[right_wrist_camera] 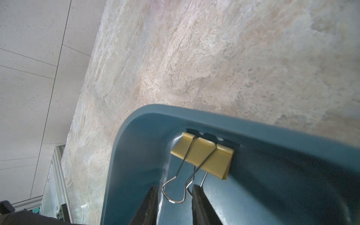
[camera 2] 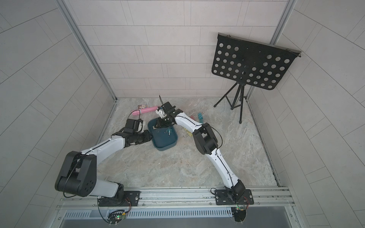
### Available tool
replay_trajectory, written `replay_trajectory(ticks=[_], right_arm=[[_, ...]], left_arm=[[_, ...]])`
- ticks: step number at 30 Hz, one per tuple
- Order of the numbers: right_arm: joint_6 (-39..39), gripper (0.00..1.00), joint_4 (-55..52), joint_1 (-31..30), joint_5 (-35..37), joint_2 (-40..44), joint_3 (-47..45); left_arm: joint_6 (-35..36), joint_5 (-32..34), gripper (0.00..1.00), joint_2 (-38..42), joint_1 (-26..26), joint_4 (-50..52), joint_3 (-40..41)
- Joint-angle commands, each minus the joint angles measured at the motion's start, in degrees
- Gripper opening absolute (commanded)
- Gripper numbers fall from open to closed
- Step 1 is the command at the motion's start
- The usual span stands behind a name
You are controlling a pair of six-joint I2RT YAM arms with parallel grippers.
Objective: Take out the binder clips from the storage box
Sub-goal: Adjust the binder clip in the storage box.
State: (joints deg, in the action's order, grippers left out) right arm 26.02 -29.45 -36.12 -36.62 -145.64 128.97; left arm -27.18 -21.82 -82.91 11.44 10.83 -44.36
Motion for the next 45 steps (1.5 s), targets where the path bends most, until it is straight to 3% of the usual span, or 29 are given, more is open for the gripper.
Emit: replay_trajectory(ticks=[1,11,21,31,45], right_arm=[[0.85,0.32,0.36,-0.32,1.14,-1.87,1.89],[1.27,0.21,0.45,-0.27,1.37,-2.01,1.99],[0.75,0.29,-0.24,-0.81,1.66,-2.7,2.72],[-1.72,0.29,-4.82,-1.72,2.34,-4.06,5.8],[-11.98,0.29,-12.7,-1.5,9.29,3.01,0.85]], left_arm=[[0.55,0.18,0.28,1.53,0.29,0.73,0.5],[0.55,0.13,0.28,1.62,0.25,0.77,0.68],[0.55,0.27,0.28,1.85,0.25,0.77,0.76],[0.55,0.37,0.28,2.13,0.25,1.0,0.76],[0.55,0.37,0.28,2.31,0.25,1.04,0.85]])
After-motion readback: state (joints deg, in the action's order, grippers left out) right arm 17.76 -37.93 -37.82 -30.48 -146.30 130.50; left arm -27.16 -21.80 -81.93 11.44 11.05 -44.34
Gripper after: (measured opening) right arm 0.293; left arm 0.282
